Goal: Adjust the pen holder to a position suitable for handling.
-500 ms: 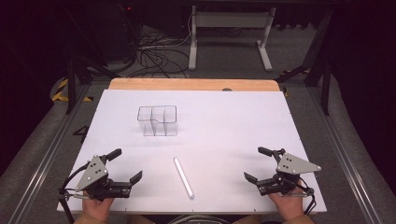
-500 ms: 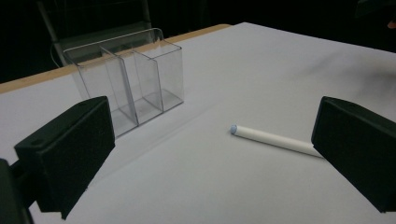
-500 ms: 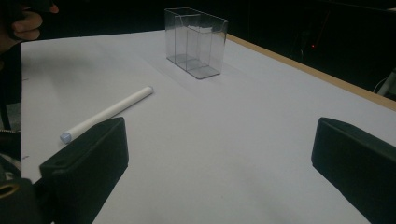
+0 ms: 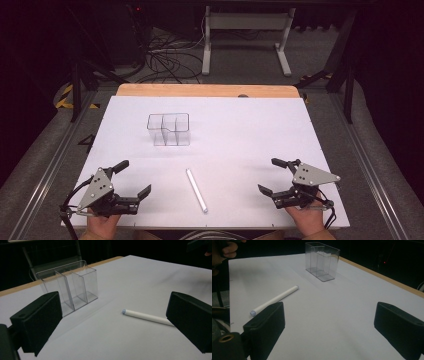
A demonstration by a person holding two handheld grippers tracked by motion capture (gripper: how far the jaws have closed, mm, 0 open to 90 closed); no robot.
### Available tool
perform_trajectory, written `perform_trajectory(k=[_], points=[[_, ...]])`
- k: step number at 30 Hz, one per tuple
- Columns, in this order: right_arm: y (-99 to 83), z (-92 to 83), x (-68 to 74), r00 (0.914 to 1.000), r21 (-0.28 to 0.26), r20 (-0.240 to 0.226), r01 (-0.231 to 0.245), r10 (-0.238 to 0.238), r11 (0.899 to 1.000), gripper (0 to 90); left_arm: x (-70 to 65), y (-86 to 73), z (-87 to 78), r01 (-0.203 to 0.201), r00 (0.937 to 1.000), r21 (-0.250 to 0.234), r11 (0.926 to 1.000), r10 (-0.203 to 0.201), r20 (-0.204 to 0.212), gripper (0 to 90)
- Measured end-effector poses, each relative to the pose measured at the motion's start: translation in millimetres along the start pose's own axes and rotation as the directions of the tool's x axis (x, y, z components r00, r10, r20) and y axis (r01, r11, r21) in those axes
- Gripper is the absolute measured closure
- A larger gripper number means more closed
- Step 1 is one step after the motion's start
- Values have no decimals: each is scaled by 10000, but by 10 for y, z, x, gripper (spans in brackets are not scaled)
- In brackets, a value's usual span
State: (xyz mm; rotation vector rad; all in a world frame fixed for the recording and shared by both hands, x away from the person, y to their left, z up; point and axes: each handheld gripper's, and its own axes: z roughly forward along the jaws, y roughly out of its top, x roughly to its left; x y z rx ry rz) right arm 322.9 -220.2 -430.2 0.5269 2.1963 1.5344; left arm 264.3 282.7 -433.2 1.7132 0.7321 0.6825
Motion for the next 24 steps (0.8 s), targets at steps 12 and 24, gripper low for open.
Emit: perform_trajectory(k=[12,24], points=[[58,47,17,9997,132,-228,91,-87,9999,135,-11,0,-9,-51,9999,12,10000,52,-110,15],[225,125,-1,9985,297,-489,259,-244,9992,140,-12,2,-7,-113,9998,46,9999,113,-158,16]])
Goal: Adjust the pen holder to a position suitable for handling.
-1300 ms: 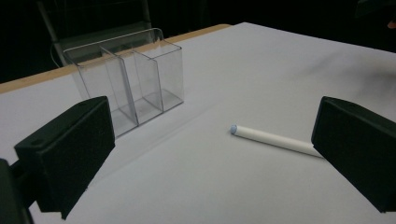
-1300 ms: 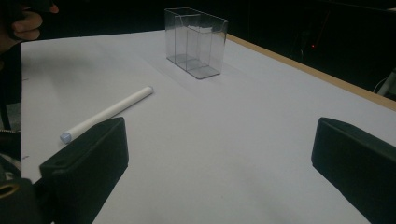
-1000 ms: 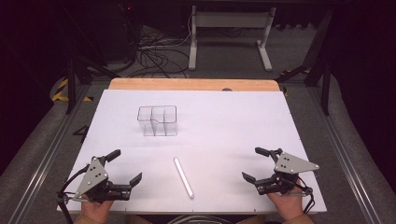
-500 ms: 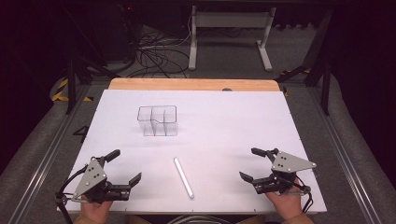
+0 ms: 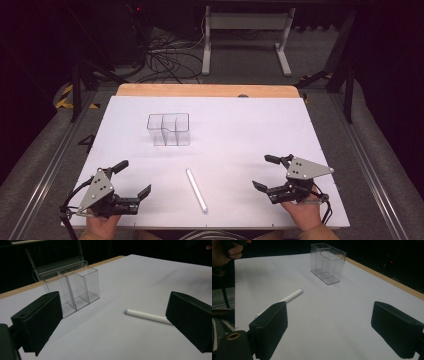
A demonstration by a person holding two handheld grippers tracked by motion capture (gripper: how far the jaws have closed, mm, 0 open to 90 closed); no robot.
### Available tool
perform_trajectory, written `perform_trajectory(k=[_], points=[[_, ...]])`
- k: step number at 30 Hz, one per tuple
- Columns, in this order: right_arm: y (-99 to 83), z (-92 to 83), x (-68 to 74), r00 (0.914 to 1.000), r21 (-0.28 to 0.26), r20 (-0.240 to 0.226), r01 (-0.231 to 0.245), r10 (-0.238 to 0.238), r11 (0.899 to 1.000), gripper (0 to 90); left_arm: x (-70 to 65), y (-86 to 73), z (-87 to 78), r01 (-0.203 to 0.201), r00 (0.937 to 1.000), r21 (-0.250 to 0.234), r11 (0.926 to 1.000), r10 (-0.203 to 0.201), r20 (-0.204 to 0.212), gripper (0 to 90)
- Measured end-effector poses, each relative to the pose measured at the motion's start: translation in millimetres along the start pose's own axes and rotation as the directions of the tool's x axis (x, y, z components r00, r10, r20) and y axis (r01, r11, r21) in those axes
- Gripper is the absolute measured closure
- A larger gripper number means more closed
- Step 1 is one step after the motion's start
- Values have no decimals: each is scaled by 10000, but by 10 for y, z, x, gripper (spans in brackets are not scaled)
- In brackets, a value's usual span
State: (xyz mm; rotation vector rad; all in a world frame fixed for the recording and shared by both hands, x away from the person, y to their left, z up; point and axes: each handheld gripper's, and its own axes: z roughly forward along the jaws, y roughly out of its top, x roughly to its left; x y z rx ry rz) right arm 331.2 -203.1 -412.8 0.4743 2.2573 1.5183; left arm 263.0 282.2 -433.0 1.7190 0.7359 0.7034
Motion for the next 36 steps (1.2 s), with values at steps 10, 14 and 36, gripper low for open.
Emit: perform_trajectory(k=[10,14,36], points=[[247,190,-40,9986,56,-470,238,-236,9997,140,18,-7,5,127,9999,0,9999,-127,45,16],[313,232,-49,9977,42,-550,394,-391,9992,140,19,-6,0,118,9999,-16,9999,-118,38,16],[725,512,-77,9881,690,-1179,1071,-985,9918,224,17,-30,-60,229,9997,64,9997,-228,-104,17]])
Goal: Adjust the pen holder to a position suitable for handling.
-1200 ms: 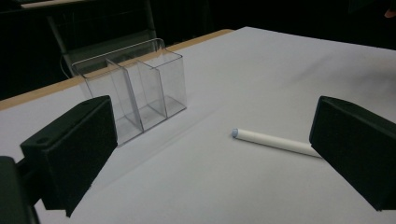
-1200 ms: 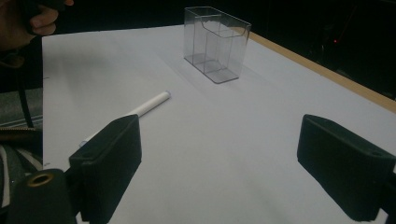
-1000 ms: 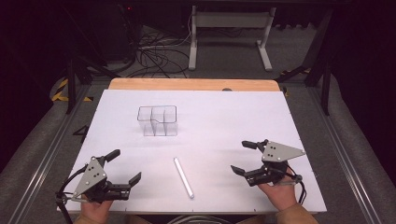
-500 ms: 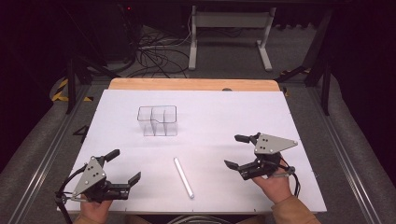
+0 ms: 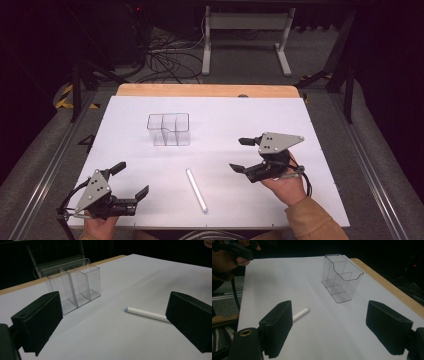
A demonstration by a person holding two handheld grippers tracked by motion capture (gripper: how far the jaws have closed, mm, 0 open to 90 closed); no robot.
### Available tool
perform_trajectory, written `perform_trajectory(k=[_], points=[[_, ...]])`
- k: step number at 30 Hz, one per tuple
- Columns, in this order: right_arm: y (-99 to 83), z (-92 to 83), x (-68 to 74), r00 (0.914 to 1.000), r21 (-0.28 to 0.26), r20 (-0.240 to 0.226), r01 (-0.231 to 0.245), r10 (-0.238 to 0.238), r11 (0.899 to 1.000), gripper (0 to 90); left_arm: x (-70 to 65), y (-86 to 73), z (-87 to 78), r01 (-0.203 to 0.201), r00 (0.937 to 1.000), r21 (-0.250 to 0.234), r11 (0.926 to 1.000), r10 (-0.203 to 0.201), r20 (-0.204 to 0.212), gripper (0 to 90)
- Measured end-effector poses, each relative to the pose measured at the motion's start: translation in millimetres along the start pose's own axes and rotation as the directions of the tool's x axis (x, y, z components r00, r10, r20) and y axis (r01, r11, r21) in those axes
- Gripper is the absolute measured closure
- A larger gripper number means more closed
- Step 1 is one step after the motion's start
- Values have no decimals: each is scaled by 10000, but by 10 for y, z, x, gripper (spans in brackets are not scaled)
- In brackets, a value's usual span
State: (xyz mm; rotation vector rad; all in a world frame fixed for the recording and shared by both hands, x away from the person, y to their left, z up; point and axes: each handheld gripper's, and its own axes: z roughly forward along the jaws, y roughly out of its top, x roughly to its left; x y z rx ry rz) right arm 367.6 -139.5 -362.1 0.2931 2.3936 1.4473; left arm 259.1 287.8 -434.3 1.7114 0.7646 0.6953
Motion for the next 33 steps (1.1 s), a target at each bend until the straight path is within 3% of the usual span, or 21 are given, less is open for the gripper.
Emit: perform_trajectory(k=[10,17,28,33], points=[[204,334,-101,9982,524,-514,337,-310,9981,245,15,-15,-13,168,9999,-89,9998,-168,-9,17],[299,508,-140,9968,710,-597,565,-523,9959,259,23,-13,-5,146,9999,-41,9999,-146,-14,20],[387,626,-233,9969,699,-703,393,-343,9968,284,37,-18,3,299,9996,-50,9995,-298,11,23],[410,670,-247,9959,785,-755,550,-491,9954,287,36,-17,4,280,9996,-54,9996,-279,8,23]])
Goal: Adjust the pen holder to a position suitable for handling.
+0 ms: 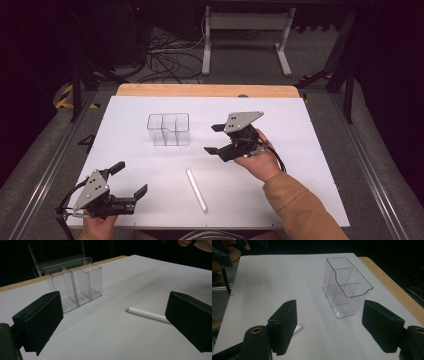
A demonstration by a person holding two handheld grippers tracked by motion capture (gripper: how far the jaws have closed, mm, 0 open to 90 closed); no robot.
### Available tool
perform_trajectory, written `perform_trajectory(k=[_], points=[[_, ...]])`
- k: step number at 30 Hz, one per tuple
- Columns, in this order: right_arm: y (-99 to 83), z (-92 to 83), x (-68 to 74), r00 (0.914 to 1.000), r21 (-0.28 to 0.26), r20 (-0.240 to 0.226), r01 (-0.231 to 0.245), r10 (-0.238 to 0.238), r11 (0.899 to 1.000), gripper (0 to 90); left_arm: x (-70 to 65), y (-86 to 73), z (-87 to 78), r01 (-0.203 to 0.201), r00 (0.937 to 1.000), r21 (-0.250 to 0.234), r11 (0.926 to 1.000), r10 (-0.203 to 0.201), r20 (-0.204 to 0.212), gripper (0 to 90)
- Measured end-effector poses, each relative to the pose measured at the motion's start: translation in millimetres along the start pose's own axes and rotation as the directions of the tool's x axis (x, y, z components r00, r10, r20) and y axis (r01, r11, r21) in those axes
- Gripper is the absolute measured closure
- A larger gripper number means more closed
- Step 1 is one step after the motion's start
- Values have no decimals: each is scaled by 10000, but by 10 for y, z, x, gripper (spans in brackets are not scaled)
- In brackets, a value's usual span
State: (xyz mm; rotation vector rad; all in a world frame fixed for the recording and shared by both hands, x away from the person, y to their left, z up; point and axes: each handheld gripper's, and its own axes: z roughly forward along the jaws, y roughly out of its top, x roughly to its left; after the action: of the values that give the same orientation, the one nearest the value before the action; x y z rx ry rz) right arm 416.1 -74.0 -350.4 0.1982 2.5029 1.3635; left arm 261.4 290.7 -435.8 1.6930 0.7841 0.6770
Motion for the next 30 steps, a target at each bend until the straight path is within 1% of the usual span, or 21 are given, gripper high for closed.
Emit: perform_trajectory(k=[6,8,10,12,13,14,15,17,20,23,25,28,29,30], points=[[59,56,-44,9998,142,20,172,-172,9998,312,6,3,6,-38,10000,6,10000,38,6,23],[85,82,-59,9997,227,2,237,-237,9995,325,4,4,9,6,10000,-7,10000,-6,3,23],[106,118,-79,9997,273,-43,256,-255,9993,341,6,7,6,4,10000,35,10000,-5,36,23],[123,173,-108,9997,444,-22,249,-248,9987,353,11,7,6,7,10000,21,10000,-7,32,23],[123,173,-108,9997,444,-22,249,-248,9987,353,11,7,6,7,10000,21,10000,-7,32,23],[132,202,-124,9997,534,-50,255,-253,9982,358,14,7,4,10,10000,38,10000,-10,23,23],[154,267,-149,9994,689,-97,326,-320,9971,366,18,5,5,22,10000,-9,10000,-22,17,24],[170,332,-171,9992,785,-118,393,-385,9961,376,29,0,1,46,10000,10,10000,-46,-11,25],[189,437,-209,9991,1080,-99,420,-412,9933,384,38,-2,-1,48,10000,-23,10000,-48,-15,25],[220,513,-243,9989,1190,-158,459,-444,9918,392,52,-5,-5,71,10000,-30,10000,-71,-21,25],[237,564,-262,9989,1170,-215,445,-423,9921,402,56,-7,-4,96,10000,-23,10000,-96,-16,25],[261,657,-281,9981,1427,-206,605,-581,9879,414,61,-7,-8,78,10000,31,10000,-78,-17,26],[267,685,-293,9978,1482,-240,639,-611,9869,417,61,-10,-8,128,9999,32,9999,-128,-2,26],[270,715,-302,9978,1545,-229,647,-619,9859,421,60,-14,-4,170,9999,-54,9998,-170,31,25]])
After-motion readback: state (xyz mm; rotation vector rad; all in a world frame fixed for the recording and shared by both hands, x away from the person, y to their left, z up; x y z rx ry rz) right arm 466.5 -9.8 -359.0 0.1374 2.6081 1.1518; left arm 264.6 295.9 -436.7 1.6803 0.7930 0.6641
